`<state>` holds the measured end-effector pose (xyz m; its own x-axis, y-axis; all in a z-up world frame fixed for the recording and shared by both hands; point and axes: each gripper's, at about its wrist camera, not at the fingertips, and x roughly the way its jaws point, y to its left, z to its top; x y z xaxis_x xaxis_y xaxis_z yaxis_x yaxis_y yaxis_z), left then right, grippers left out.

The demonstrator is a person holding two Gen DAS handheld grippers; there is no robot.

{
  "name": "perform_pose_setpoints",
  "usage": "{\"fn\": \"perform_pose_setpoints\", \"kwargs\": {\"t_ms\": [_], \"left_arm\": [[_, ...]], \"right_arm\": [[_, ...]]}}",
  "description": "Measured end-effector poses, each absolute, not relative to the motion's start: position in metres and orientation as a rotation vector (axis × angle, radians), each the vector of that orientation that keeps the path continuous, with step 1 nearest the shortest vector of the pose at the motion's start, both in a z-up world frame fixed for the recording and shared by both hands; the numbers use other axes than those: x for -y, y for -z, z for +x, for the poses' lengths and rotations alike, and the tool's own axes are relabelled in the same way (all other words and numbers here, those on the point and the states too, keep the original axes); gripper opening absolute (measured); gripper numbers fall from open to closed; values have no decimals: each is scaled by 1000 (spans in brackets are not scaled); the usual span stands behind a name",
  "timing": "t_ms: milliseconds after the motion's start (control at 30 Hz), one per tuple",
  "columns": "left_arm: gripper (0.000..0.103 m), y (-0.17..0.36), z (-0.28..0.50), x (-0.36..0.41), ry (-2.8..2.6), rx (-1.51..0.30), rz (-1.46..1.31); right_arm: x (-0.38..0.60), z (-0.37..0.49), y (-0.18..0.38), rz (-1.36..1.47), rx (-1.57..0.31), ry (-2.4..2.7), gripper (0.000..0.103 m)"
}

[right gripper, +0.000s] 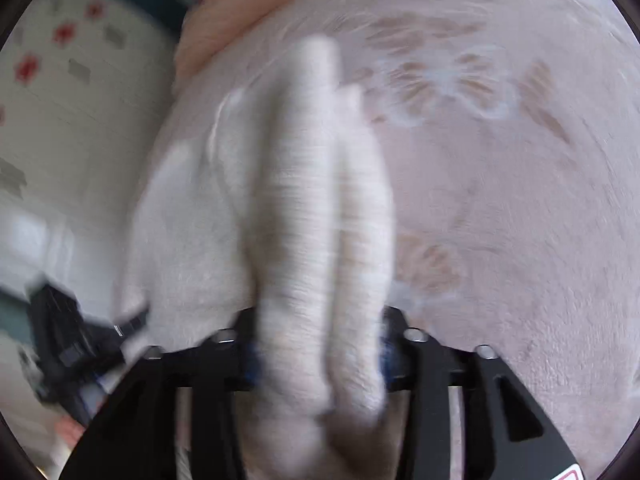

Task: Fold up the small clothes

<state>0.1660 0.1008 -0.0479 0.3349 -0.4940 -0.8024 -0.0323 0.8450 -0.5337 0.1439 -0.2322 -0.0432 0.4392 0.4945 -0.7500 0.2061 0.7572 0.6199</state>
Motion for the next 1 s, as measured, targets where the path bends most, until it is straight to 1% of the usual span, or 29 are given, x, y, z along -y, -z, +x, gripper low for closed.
{"fn": "perform_pose_setpoints", "kwargs": {"t_ms": [67, 100, 133, 167, 233, 300, 367, 400, 433, 467, 500, 567, 633, 667, 700, 800, 833, 900, 1000], "left_arm": [[56, 36, 165, -104, 291, -1197, -518], [56, 23, 161, -103, 268, -1177, -470], [54, 8, 156, -100, 247, -1139, -389], [54, -9, 150, -96, 228, -1090, -303], [54, -30, 138, -87, 225, -1023, -225], [54, -36, 132, -72, 238, -996, -187], [54, -26, 136, -53, 218, -1019, -110], [57, -10, 142, -47, 190, -1060, -62], [61, 3, 141, -47, 163, -1090, -31], [67, 15, 141, -47, 154, -1111, -32], [68, 15, 140, -50, 136, -1103, -67], [67, 3, 132, -48, 112, -1090, -68], [66, -6, 126, -47, 110, -1072, -53], [67, -11, 121, -45, 114, -1059, -29], [67, -13, 118, -43, 110, -1055, -8], [67, -17, 105, -35, 110, -1051, 44], [67, -17, 104, -35, 111, -1050, 49], [66, -18, 101, -34, 114, -1054, 56], [67, -24, 90, -34, 111, -1048, 53]], "right_arm": [[235, 136, 15, 677, -1073, -146, 51], [235, 127, -6, 611, -1009, -129, 50], [232, 119, -24, 571, -957, -142, 42], [226, 114, -38, 538, -925, -169, 36], [213, 116, -42, 508, -935, -210, 16], [197, 133, -32, 432, -967, -224, 3], [201, 148, -1, 382, -1063, -187, 1], [204, 158, 23, 377, -1116, -161, 0], [211, 161, 33, 402, -1120, -148, 0], [217, 159, 31, 437, -1117, -143, 0], [223, 157, 24, 501, -1121, -144, 0], [226, 146, 4, 530, -1083, -155, 0], [219, 124, -17, 465, -1032, -163, 0], [216, 119, -19, 441, -1025, -161, 0], [213, 112, -14, 401, -1042, -144, 1], [210, 104, 28, 366, -1141, -125, 0], [212, 105, 27, 382, -1134, -124, 0], [215, 100, 10, 428, -1112, -128, 0], [210, 88, -23, 388, -1063, -146, 1]]}}
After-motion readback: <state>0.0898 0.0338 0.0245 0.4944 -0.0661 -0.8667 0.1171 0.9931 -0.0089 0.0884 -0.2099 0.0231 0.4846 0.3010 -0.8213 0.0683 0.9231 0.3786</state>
